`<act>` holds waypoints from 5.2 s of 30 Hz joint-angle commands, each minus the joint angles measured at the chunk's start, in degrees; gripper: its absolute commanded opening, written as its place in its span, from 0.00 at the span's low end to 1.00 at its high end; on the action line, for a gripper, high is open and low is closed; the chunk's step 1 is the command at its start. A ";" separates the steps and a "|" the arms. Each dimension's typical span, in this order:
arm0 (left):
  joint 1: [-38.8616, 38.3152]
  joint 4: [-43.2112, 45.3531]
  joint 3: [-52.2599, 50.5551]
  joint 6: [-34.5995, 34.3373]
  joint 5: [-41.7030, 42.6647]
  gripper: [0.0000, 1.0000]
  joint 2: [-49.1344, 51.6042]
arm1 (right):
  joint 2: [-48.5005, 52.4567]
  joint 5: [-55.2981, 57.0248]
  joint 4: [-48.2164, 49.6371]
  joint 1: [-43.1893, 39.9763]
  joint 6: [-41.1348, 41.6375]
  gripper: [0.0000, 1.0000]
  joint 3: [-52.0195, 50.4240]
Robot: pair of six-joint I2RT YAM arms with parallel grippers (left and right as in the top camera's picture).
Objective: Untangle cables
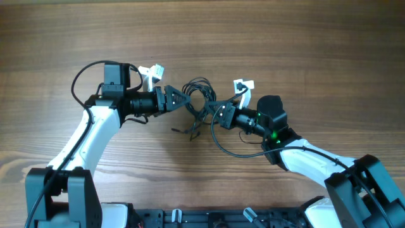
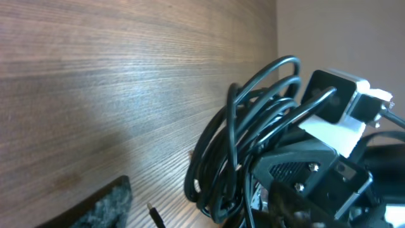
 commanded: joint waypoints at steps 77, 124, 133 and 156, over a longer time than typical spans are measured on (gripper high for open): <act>-13.60 -3.08 -0.02 -57.72 -40.24 0.04 -11.89 | 1.33 33.22 -19.61 20.02 -15.39 0.43 11.10; -4.46 -1.70 -0.02 -47.30 -35.23 0.04 -11.89 | -1.25 8.15 -24.06 18.93 -13.00 0.05 11.10; -8.66 0.55 -0.02 -30.25 -35.85 0.04 -11.89 | -10.49 0.42 -19.76 11.85 -0.79 0.05 11.10; -18.84 0.61 -0.02 -31.06 -30.86 0.04 -11.89 | -4.09 35.78 -14.47 9.18 10.12 0.05 11.10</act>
